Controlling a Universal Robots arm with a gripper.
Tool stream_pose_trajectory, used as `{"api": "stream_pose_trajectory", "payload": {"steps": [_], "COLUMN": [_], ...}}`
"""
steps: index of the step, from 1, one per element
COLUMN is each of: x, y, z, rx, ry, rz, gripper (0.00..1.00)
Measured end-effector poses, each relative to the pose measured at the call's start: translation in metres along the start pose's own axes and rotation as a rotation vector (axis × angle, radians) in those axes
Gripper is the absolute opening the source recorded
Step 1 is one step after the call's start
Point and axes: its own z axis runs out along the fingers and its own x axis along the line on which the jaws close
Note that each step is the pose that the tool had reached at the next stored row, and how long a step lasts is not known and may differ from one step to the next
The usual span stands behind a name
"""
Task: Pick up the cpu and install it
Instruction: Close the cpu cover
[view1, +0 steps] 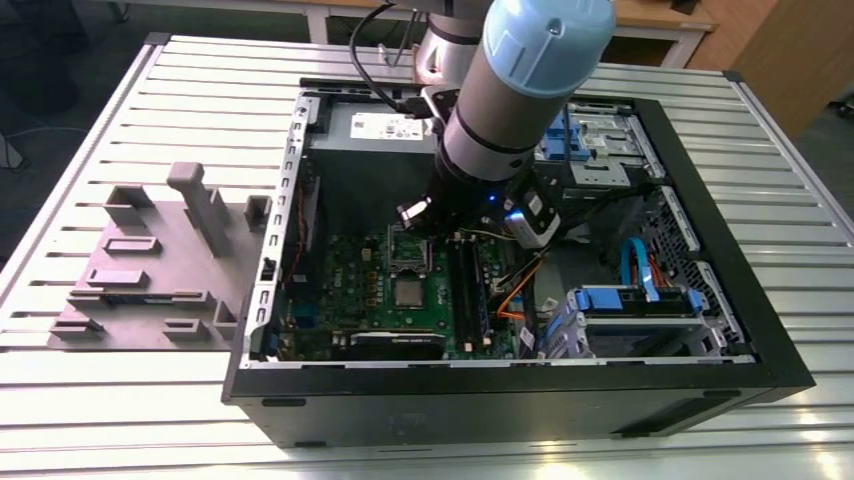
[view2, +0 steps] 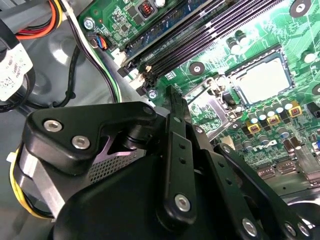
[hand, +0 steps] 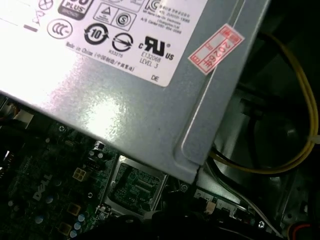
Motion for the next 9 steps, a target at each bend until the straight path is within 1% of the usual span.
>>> {"api": "stream_pose_trajectory", "payload": {"steps": [3,9], "x": [-0.0001,-0.001], "y": [-0.0002,-0.0003], "z": [0.0007,0.0068], "rx": [0.0,0.0005], "ry": [0.0001,0.0005], "rz": [0.0,0.0], "gripper": [0.1,0.1]}}
